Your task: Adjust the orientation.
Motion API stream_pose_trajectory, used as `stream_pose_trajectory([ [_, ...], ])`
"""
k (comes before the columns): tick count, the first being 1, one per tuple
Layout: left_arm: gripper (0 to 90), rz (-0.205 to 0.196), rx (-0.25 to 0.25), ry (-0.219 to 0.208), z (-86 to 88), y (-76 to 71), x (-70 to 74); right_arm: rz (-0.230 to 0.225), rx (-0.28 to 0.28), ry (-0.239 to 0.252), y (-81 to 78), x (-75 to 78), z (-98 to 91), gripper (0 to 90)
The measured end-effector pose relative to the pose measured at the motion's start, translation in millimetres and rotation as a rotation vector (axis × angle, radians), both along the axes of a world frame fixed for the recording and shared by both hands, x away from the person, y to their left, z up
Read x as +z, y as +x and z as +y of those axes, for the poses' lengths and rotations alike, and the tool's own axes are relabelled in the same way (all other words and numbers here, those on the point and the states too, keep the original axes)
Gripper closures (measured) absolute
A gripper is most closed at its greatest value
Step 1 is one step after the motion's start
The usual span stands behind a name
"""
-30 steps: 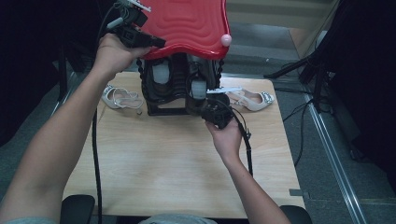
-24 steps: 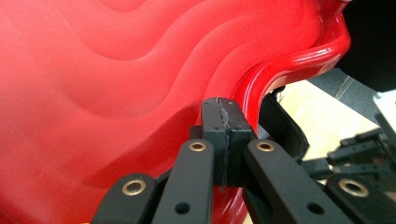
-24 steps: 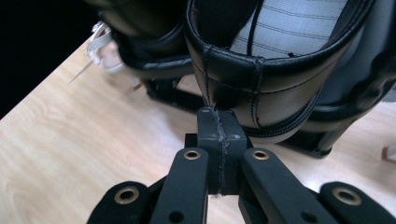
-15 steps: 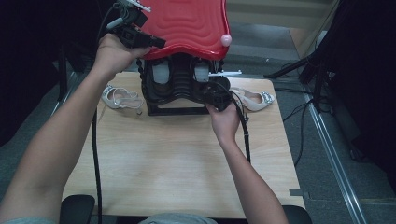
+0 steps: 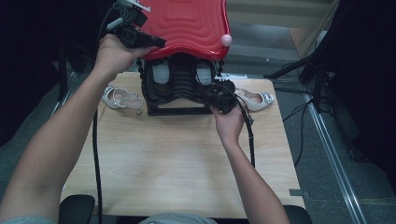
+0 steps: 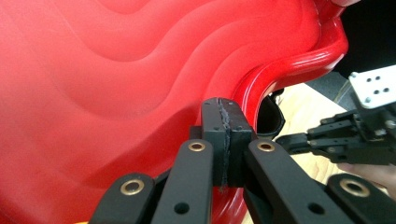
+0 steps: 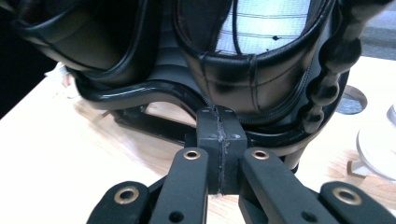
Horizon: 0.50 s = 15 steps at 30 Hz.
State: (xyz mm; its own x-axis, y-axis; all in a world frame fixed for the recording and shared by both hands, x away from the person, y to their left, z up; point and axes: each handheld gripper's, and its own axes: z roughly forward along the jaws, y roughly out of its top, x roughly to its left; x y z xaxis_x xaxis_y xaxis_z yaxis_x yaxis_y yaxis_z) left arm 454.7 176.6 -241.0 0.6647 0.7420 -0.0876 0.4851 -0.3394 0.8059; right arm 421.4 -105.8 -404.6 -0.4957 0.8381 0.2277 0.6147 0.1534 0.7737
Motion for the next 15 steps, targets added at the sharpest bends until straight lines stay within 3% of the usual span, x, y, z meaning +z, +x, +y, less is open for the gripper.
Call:
stream_pose_trajectory([
  [1,82.3,-0.003,0.002,-0.010,0.6,-0.5,1.2,0.013,0.016,0.015,-3.2,0.4,-1.9,90.0],
  [2,82.3,0.004,-0.007,-0.038,1.9,-1.3,3.4,0.013,0.016,0.015,-3.2,0.4,-1.9,90.0],
  [3,75.1,0.030,-0.016,-0.059,1.2,-5.3,7.2,0.016,0.031,0.018,-7.2,0.4,-3.0,90.0],
  [6,67.8,0.021,-0.032,-0.042,-1.7,-14.4,7.8,0.015,0.045,0.029,-11.6,-0.4,-4.9,90.0],
  [8,64.6,0.014,-0.056,-0.061,-4.0,-27.4,5.4,0.015,0.054,0.030,-14.3,-3.0,-6.3,89.7],
  [10,60.5,0.024,-0.071,-0.072,-6.0,-39.6,-0.7,0.036,0.064,0.035,-17.2,-7.8,-8.2,88.9],
  [15,57.5,0.063,-0.086,-0.071,-3.9,-46.5,-13.4,0.025,0.071,0.048,-23.1,-11.3,-11.3,86.7],
])
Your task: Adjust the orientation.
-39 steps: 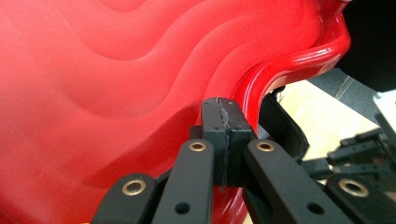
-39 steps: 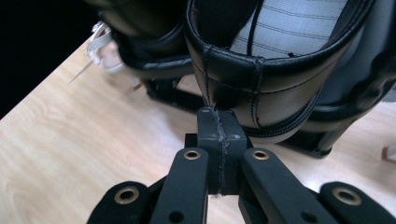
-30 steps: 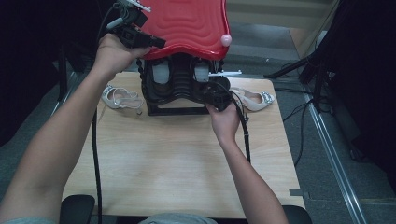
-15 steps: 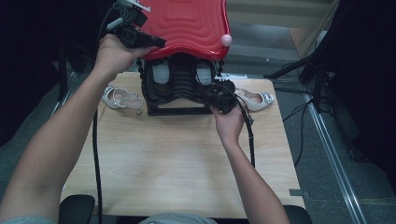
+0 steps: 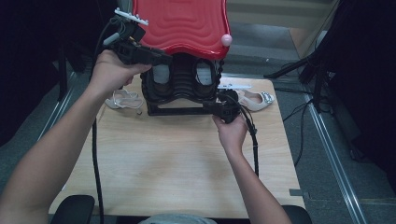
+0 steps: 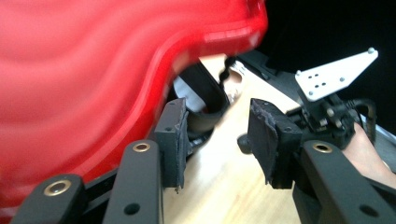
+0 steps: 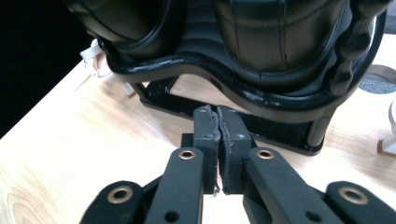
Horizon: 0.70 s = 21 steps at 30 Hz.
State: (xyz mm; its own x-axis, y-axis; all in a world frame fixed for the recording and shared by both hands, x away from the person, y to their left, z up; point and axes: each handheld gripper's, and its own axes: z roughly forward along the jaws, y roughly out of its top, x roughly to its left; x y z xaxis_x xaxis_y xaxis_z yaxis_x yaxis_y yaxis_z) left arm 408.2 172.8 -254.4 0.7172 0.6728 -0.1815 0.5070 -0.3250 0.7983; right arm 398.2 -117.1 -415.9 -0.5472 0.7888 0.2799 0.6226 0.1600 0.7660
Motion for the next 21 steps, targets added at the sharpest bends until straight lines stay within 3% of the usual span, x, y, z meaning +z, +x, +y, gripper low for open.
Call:
stream_pose_trajectory([
  [2,56.6,0.000,0.003,0.008,2.5,-2.8,-5.9,0.000,0.005,-0.021,-3.3,-2.5,-2.3,85.9],
  [8,55.7,0.020,-0.001,0.004,10.3,-13.9,-24.9,0.019,0.035,-0.010,-9.9,-12.6,-8.8,82.5],
  [15,55.3,0.031,-0.001,0.006,14.5,-21.2,-42.5,0.041,0.021,-0.027,-20.3,-29.0,-14.2,81.3],
  [17,55.2,0.042,0.002,0.008,16.1,-22.9,-49.4,0.028,0.013,-0.043,-26.4,-35.7,-18.7,74.7],
  [21,55.2,0.066,0.003,0.001,19.1,-24.9,-63.0,0.050,0.016,-0.021,-30.4,-41.2,-25.0,73.8],
])
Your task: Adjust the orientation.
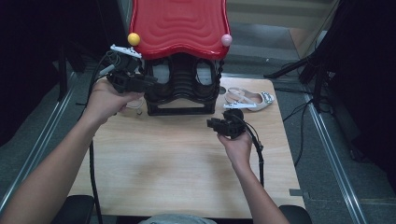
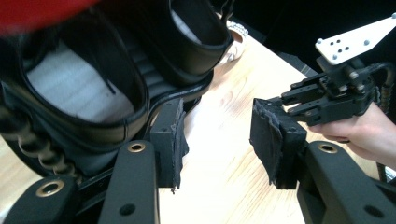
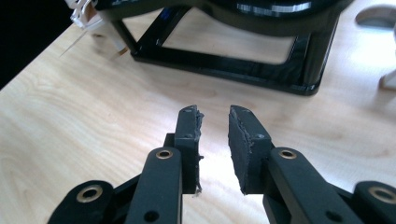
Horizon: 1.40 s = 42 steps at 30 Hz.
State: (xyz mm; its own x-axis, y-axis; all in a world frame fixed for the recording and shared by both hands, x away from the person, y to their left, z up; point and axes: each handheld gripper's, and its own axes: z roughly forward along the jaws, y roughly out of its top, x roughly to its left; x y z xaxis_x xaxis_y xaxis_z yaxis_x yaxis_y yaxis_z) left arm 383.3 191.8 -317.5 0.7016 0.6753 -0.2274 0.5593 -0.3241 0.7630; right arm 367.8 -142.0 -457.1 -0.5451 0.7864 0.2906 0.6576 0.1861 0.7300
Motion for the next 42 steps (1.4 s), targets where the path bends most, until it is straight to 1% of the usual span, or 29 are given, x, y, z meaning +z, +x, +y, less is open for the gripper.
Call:
stream_pose_trajectory([
  [1,55.1,0.004,0.002,0.006,0.6,-0.5,-2.5,0.000,-0.003,0.014,-3.0,-2.6,-4.5,70.9],
  [2,55.1,0.002,0.008,0.005,1.3,-1.4,-5.3,0.000,-0.003,0.014,-3.0,-2.6,-4.5,70.9],
  [4,55.2,0.011,0.008,-0.006,2.5,-2.3,-11.1,0.015,-0.001,0.049,-5.6,-6.6,-12.0,65.5],
  [6,55.1,0.014,0.011,0.000,3.7,-4.0,-17.5,0.023,0.000,0.056,-7.1,-8.5,-15.3,65.5],
  [8,55.2,0.017,0.012,-0.003,4.3,-4.7,-19.9,0.022,-0.004,0.054,-8.3,-9.8,-16.9,65.9],
  [9,55.1,0.021,0.013,-0.007,5.1,-5.2,-22.3,0.035,0.009,0.044,-11.6,-12.8,-19.2,67.5],
  [13,55.0,0.033,0.025,-0.010,9.0,-7.1,-33.8,0.039,0.014,0.043,-17.0,-17.2,-22.6,69.1],
  [14,54.9,0.039,0.030,0.000,11.0,-8.0,-40.1,0.041,0.017,0.047,-19.1,-19.3,-25.4,69.1],
  [16,54.9,0.044,0.034,-0.003,12.1,-8.8,-43.3,0.044,0.013,0.045,-20.8,-20.4,-28.7,68.7],
  [17,54.9,0.051,0.035,-0.012,13.4,-9.4,-46.5,0.044,0.013,0.045,-20.8,-20.4,-28.7,68.7],
  [18,54.7,0.058,0.042,-0.002,15.1,-10.7,-52.7,0.042,0.005,0.049,-22.9,-21.3,-33.9,68.4],
  [19,54.7,0.055,0.051,0.001,15.7,-11.5,-56.1,0.032,-0.004,0.051,-24.3,-21.5,-36.6,68.4],
  [20,54.8,0.055,0.051,0.001,15.7,-11.5,-56.1,0.028,-0.008,0.051,-25.4,-21.7,-39.1,69.0],
  [21,54.7,0.068,0.055,0.002,17.3,-12.4,-62.6,0.028,0.000,0.053,-25.8,-21.9,-41.4,70.8],
  [22,54.7,0.068,0.055,0.002,17.3,-12.4,-62.6,0.028,0.000,0.053,-25.8,-21.9,-41.4,70.8],
  [23,54.8,0.070,0.063,0.009,17.6,-13.1,-66.4,0.039,0.009,0.068,-25.9,-23.1,-46.2,72.7],
  [25,54.8,0.082,0.069,-0.003,20.1,-14.4,-74.8,0.037,0.008,0.057,-25.8,-23.3,-48.9,72.7],
  [26,54.8,0.082,0.069,-0.003,20.1,-14.4,-74.8,0.037,0.008,0.057,-25.8,-23.3,-48.9,72.7],
  [28,54.8,0.083,0.078,0.002,21.8,-15.2,-80.7,0.032,0.004,0.052,-25.7,-23.2,-51.2,72.5],
  [29,55.1,0.091,0.081,-0.012,24.3,-15.4,-86.7,0.029,0.001,0.047,-25.6,-23.1,-52.9,72.3],
  [30,55.2,0.091,0.081,-0.012,24.3,-15.4,-86.7,0.029,0.001,0.047,-25.6,-23.1,-52.9,72.3],
  [33,55.4,0.099,0.099,-0.011,28.3,-14.6,-94.9,0.024,0.003,0.038,-25.0,-23.5,-54.4,72.1],
  [34,55.5,0.105,0.105,-0.028,30.2,-14.6,-98.6,0.020,0.007,0.039,-24.9,-24.0,-54.7,72.1],
  [35,55.7,0.111,0.106,-0.029,31.6,-14.3,-101.5,0.023,0.007,0.047,-24.4,-24.7,-54.9,71.4],
  [37,55.9,0.116,0.112,-0.017,33.4,-14.7,-106.7,0.030,0.004,0.048,-23.1,-25.9,-55.9,69.4],
  [38,56.1,0.123,0.113,0.003,34.5,-14.5,-110.1,0.034,0.004,0.054,-21.3,-27.5,-58.1,69.0],
  [40,56.2,0.118,0.119,-0.003,35.5,-14.9,-112.0,0.032,0.005,0.057,-20.9,-28.1,-59.1,69.2],
  [41,56.5,0.118,0.119,-0.013,36.8,-14.9,-113.8,0.022,0.011,0.051,-20.5,-28.9,-60.4,69.8],
  [42,56.6,0.119,0.124,-0.008,37.9,-14.7,-115.4,0.009,0.013,0.045,-20.3,-29.5,-61.7,70.0],
])
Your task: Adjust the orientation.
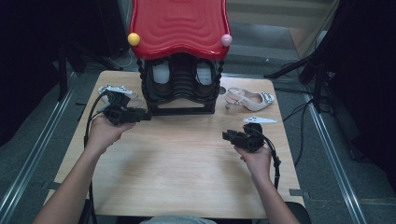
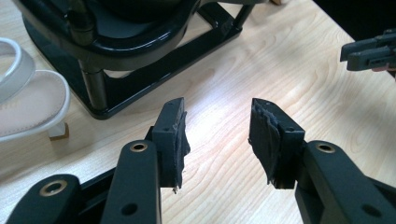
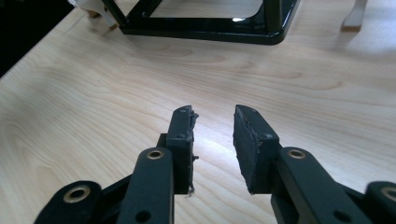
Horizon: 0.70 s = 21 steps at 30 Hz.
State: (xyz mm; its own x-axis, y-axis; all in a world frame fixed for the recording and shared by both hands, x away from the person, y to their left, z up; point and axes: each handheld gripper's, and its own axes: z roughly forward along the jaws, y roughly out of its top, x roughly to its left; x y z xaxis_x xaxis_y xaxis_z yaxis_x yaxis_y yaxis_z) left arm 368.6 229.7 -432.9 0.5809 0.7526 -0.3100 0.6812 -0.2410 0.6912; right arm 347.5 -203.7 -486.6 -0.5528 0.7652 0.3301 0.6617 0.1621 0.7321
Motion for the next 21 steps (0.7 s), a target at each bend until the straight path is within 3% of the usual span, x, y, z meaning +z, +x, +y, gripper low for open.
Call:
stream_pose_trajectory([
  [1,57.0,-0.007,0.006,0.016,1.0,0.0,-1.9,-0.007,0.010,-0.001,0.4,-0.6,-1.5,70.0],
  [2,57.0,0.000,0.008,0.001,2.6,0.6,-4.2,-0.007,0.014,0.002,1.1,-1.4,-3.5,69.9],
  [4,57.3,0.009,0.025,-0.018,5.7,1.3,-8.9,0.015,0.011,0.001,3.6,-3.5,-7.2,69.9],
  [6,57.5,0.014,0.033,-0.005,7.3,1.6,-12.2,0.038,0.009,-0.008,5.8,-6.8,-10.1,70.0],
  [7,58.7,0.013,0.035,-0.023,10.1,1.3,-15.1,0.090,0.004,0.018,8.6,-10.0,-13.1,68.3],
  [8,59.2,0.013,0.035,-0.023,10.1,1.3,-15.1,0.090,0.004,0.018,8.6,-10.0,-13.1,68.3],
  [9,60.5,0.011,0.042,-0.016,10.5,1.3,-16.5,0.126,0.016,0.034,10.2,-12.3,-13.9,66.3],
  [11,62.6,0.009,0.044,0.008,12.9,1.7,-20.0,0.128,0.025,0.036,9.8,-12.8,-13.3,66.9],
  [14,74.7,0.005,0.053,0.017,19.0,2.6,-25.5,0.085,0.034,0.026,5.7,-11.9,-10.9,66.2],
  [16,76.4,0.011,0.072,0.010,25.0,3.5,-28.2,0.077,0.034,0.020,5.0,-11.5,-10.9,65.7],
  [18,84.0,0.006,0.086,0.005,28.9,4.3,-29.8,0.056,0.016,-0.011,3.9,-10.5,-12.3,64.8],
  [21,88.7,0.006,0.109,0.008,34.7,6.1,-31.7,0.058,0.004,-0.023,4.6,-11.8,-14.4,64.9],
])
